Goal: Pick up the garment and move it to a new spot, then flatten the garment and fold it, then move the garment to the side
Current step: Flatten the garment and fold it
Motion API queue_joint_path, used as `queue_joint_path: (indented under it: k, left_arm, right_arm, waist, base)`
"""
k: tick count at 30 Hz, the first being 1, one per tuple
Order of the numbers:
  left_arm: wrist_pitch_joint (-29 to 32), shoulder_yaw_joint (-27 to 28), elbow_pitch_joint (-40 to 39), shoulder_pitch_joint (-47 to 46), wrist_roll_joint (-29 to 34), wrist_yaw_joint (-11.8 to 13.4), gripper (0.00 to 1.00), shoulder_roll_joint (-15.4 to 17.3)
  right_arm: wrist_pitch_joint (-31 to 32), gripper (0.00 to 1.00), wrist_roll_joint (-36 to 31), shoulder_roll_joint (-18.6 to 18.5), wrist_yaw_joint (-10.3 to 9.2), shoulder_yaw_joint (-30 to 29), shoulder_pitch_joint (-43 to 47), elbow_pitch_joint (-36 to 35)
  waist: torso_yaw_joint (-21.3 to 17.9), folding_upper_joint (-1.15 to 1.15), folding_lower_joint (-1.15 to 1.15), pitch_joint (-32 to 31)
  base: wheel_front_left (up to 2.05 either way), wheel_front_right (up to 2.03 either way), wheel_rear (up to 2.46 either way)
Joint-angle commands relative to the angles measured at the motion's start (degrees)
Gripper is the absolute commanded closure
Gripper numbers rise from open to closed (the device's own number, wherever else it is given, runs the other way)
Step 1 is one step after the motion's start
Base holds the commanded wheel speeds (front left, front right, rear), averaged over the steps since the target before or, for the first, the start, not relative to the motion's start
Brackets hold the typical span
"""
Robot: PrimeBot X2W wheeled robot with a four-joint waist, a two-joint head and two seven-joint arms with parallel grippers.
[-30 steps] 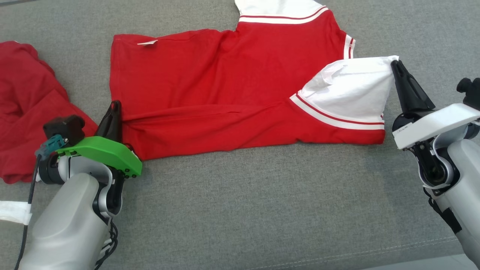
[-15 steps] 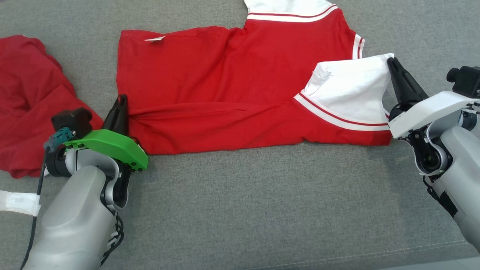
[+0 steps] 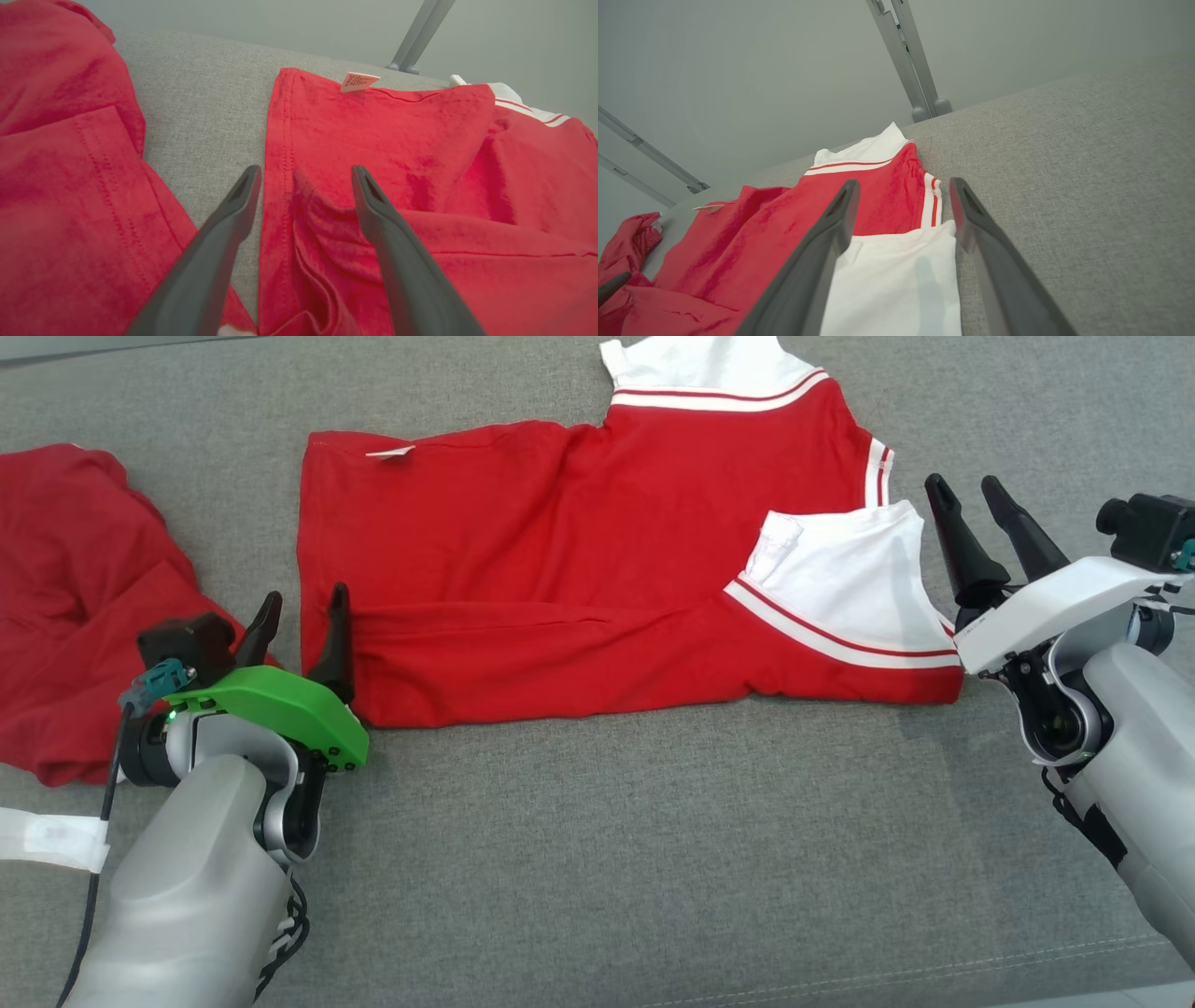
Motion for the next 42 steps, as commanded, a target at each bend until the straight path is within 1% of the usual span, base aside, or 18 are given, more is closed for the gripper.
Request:
queue_joint_path:
  k: [1,8,15,19,24,28,32,35,42]
  left_arm:
    - [-0.36,0.04,0.1,-0.47,0.72,0.0,0.0,0.13]
    - [-0.51,-0.05,-0.46,1.38,1.77,-0.03,0.0,0.78]
    - [-0.39,-0.4,-3.52,4.35,3.1,1.34,0.0,1.63]
    - [1.55,-1.11,-5.03,5.71,3.18,2.17,0.0,2.37]
    - [8.94,-2.07,-8.11,7.61,1.94,4.99,0.0,3.74]
    - [15.07,-3.02,-11.55,8.45,1.39,6.69,0.0,5.26]
    - [20.75,-4.17,-14.46,9.29,0.78,8.15,0.0,6.67]
    - [23.19,-4.63,-16.46,9.51,0.82,9.17,0.0,7.48]
    - [25.42,-5.33,-19.97,10.5,0.84,10.62,0.0,8.55]
  right_arm:
    - [-0.22,0.0,-0.48,0.05,0.02,-0.37,0.71,-0.34]
    - [-0.23,0.0,-0.82,0.44,0.02,-1.74,3.4,-1.11]
    - [-0.23,0.0,-1.18,0.35,0.02,-2.29,6.75,-1.44]
    - [0.0,0.0,-0.86,-0.07,0.02,-1.17,7.75,-0.37]
    - [3.98,0.0,0.0,-0.62,0.01,0.89,6.94,1.68]
    - [8.92,0.0,0.03,-0.55,0.02,2.25,5.38,3.58]
    - [12.56,0.0,-0.86,0.1,0.02,3.14,3.69,5.55]
    - [15.03,0.0,-1.25,0.87,0.02,3.76,2.67,7.13]
    - [17.73,0.0,-1.44,2.22,0.01,3.99,1.14,9.93]
  waist:
    - [-0.09,0.0,0.0,-0.46]
    - [-0.25,0.0,0.0,-3.0]
    - [-0.61,0.0,0.0,-5.67]
    - [-0.7,0.0,0.0,-6.52]
    - [-0.91,0.0,0.0,-7.49]
    - [-1.09,0.0,0.0,-7.78]
    - [-1.32,0.0,0.0,-7.53]
    - [-1.42,0.0,0.0,-7.02]
    - [-1.26,0.0,0.0,-6.22]
  base:
    - [0.0,0.0,0.0]
    - [0.0,0.0,0.0]
    - [0.0,0.0,0.0]
    - [0.0,0.0,0.0]
    - [0.0,0.0,0.0]
    - [0.0,0.0,0.0]
    - [0.0,0.0,0.0]
    - [0.0,0.0,0.0]
    - [0.0,0.0,0.0]
